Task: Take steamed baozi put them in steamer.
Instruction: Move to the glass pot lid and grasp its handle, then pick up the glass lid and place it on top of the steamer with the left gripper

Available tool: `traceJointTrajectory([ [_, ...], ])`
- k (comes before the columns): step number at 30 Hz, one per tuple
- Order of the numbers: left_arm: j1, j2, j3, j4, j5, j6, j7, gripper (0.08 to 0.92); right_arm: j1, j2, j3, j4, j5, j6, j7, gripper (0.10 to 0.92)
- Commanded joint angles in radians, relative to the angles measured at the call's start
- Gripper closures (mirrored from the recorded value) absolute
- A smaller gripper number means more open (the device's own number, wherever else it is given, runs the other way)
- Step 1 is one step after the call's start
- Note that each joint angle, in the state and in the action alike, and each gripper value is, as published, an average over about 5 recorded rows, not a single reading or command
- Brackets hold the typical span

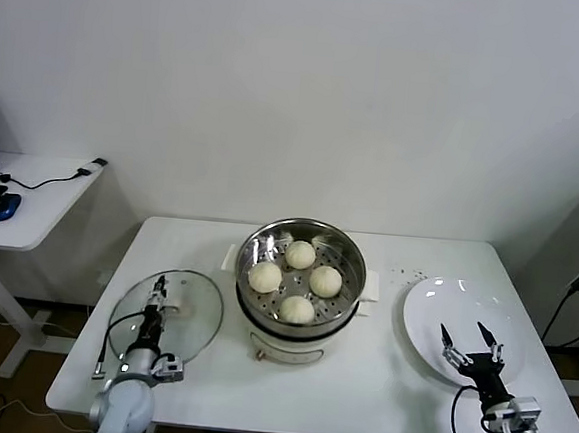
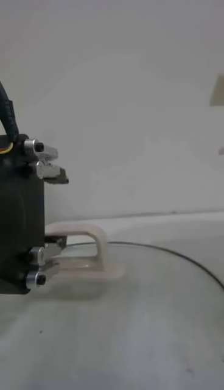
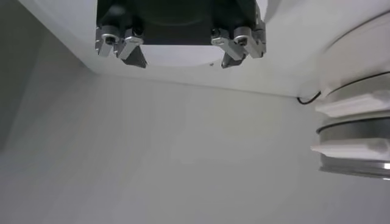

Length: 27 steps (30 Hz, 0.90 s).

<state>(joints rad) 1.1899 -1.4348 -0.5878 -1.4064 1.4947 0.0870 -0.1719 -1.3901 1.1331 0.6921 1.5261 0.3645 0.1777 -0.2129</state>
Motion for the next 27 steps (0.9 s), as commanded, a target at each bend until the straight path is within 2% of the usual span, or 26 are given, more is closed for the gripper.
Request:
traceJointTrajectory([
  [1, -0.014, 0.005, -0.002, 0.008, -0.032, -0.009, -0.004, 0.528, 0.019, 0.006, 0.000, -0.021, -0.009, 0.002, -0.002, 0.203],
  [7, 0.008, 0.029, -0.005, -0.056, -0.076, -0.015, -0.002, 0.701, 0.045, 0.001, -0.001, -0.034, -0.007, 0.000, -0.002, 0.203],
  [12, 0.074, 0.061, -0.020, -0.176, -0.132, -0.013, 0.004, 0.831, 0.069, -0.004, -0.007, -0.046, -0.003, -0.001, -0.002, 0.203],
  [22, 0.312, 0.174, -0.106, -0.558, -0.239, 0.066, 0.060, 0.849, 0.111, -0.011, -0.023, -0.076, -0.003, -0.001, -0.002, 0.203],
  [27, 0.354, 0.232, -0.120, -0.689, -0.243, 0.167, 0.085, 0.849, 0.130, -0.019, -0.033, -0.092, -0.002, 0.000, -0.003, 0.203],
])
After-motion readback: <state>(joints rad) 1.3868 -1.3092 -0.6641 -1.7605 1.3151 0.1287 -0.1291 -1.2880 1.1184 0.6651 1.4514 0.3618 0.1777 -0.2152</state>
